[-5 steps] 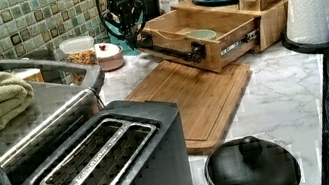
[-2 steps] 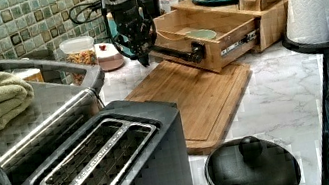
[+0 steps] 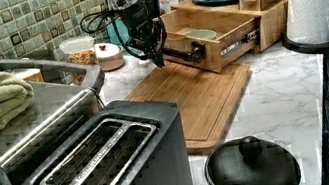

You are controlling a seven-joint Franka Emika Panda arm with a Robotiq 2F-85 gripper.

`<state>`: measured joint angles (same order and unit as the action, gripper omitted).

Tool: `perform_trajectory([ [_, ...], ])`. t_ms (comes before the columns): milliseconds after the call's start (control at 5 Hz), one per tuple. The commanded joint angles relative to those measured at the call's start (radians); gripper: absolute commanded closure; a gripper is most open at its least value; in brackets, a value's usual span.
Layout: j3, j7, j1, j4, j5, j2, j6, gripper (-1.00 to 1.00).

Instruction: Close the drawer.

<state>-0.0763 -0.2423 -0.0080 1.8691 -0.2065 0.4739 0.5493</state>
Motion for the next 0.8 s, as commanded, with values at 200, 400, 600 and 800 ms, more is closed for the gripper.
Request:
perform_trajectory([
  [200, -0.051, -0.095, -0.066, 0.016, -0.034, -0.102, 0.099, 1.00],
  [400, -0.063, -0.151, -0.096, 0.024, -0.027, -0.112, 0.091, 1.00],
  [600, -0.092, -0.204, -0.123, 0.061, -0.017, -0.130, 0.134, 1.00],
  [800, -0.108, -0.279, -0.174, 0.074, -0.006, -0.139, 0.146, 1.00],
])
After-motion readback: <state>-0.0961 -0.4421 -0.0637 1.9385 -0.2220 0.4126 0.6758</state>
